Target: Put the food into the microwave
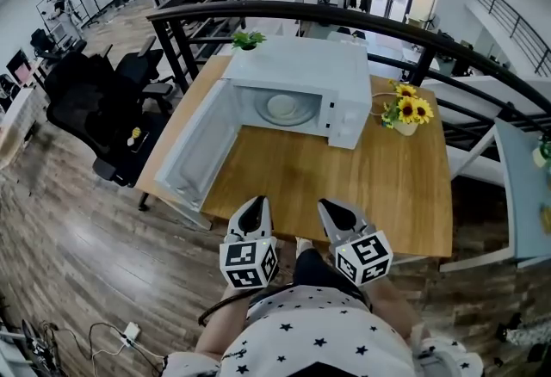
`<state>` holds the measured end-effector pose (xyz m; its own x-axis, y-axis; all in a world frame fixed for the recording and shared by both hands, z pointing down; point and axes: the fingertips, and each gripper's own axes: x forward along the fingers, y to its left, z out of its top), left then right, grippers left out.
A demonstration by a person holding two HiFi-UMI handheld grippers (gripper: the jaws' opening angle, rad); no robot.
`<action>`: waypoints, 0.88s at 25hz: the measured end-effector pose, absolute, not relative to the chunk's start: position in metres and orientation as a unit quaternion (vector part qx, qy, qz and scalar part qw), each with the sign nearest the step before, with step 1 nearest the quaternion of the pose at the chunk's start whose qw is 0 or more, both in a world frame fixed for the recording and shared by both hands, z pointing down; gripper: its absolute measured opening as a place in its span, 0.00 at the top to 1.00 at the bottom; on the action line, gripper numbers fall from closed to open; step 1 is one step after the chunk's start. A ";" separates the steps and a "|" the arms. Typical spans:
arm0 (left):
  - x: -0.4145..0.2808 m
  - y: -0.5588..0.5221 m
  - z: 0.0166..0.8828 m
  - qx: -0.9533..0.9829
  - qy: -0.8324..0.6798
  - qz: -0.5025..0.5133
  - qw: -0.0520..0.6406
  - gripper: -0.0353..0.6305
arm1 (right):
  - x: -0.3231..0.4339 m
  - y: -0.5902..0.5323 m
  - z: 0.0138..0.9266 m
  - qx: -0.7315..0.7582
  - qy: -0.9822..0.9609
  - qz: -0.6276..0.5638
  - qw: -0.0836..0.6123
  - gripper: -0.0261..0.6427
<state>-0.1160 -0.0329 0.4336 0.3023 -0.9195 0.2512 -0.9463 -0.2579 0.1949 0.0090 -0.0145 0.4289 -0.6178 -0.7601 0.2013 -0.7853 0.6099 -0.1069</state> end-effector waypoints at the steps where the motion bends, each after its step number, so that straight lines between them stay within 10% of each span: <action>1: -0.116 -0.032 0.433 0.792 -0.589 0.042 0.156 0.92 | 0.009 -0.013 0.430 0.431 -0.895 0.092 0.070 0.95; 22: -0.108 -0.033 0.437 0.796 -0.582 0.044 0.160 0.92 | 0.005 -0.015 0.431 0.413 -0.903 0.088 0.082 0.95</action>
